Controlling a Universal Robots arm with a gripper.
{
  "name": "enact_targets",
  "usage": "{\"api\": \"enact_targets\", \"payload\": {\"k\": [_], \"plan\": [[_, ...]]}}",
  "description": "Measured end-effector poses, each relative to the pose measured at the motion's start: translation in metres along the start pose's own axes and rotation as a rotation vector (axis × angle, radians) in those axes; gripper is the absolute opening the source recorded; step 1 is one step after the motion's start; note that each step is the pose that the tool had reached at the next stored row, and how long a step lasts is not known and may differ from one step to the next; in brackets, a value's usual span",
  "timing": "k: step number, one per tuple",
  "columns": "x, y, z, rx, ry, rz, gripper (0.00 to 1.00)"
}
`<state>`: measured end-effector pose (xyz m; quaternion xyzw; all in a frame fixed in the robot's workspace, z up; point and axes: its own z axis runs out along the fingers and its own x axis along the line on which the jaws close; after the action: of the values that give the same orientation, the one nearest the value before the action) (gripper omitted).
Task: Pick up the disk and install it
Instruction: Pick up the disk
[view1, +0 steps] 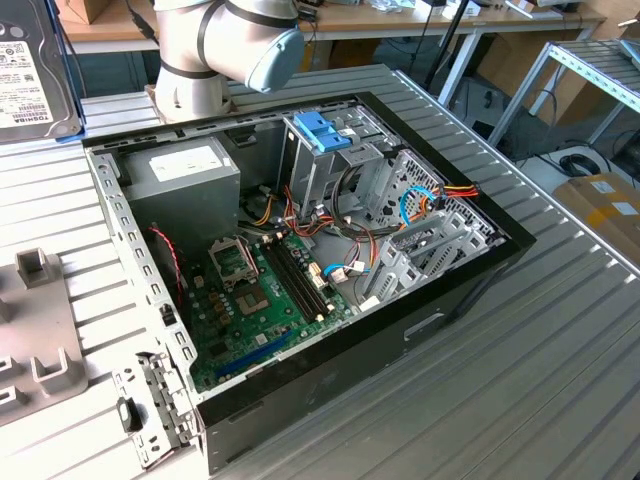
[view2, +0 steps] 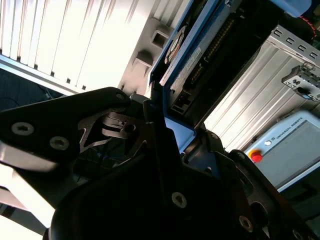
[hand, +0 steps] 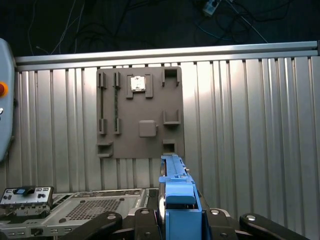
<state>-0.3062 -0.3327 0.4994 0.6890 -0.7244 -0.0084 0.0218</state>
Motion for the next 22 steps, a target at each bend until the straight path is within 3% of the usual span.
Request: {"api": "enact_targets", "payload": {"k": [6,9,22], "plan": [[0.0001,-0.0010,0.0000,0.0001,0.0002,0.000,0.37],[0.0003,-0.0071,0.0000,0.0002,0.0022,0.000,0.37],[0.0002,-0.0105,-0.0001,0.0002,0.0034,0.000,0.37]]}}
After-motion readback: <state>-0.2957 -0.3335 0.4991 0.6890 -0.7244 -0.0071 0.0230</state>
